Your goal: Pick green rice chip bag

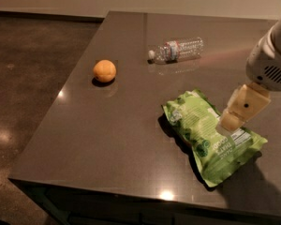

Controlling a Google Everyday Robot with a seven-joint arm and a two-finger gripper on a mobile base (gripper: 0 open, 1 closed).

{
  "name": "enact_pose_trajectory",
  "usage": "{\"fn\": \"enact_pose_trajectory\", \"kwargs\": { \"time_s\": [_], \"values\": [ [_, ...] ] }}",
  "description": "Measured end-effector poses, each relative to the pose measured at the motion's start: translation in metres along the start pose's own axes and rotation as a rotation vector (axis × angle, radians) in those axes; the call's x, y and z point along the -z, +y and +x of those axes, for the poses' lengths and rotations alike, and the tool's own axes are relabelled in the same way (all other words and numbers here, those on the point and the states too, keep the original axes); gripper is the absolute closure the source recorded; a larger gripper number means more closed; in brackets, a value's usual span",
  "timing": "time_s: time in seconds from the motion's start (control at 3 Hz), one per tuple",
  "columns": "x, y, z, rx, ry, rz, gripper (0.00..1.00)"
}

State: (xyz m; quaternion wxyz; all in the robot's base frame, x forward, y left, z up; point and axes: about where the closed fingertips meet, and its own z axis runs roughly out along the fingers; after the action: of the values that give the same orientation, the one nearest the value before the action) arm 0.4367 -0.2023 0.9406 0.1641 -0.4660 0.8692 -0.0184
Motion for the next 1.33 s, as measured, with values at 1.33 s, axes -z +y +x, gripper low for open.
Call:
{"fn": "enact_pose_trajectory", "kwargs": {
  "time_s": [1.33],
  "values": [
    [-0.090, 0.014, -0.034, -0.272, 0.014, -0.064, 0.17]
  ]
}}
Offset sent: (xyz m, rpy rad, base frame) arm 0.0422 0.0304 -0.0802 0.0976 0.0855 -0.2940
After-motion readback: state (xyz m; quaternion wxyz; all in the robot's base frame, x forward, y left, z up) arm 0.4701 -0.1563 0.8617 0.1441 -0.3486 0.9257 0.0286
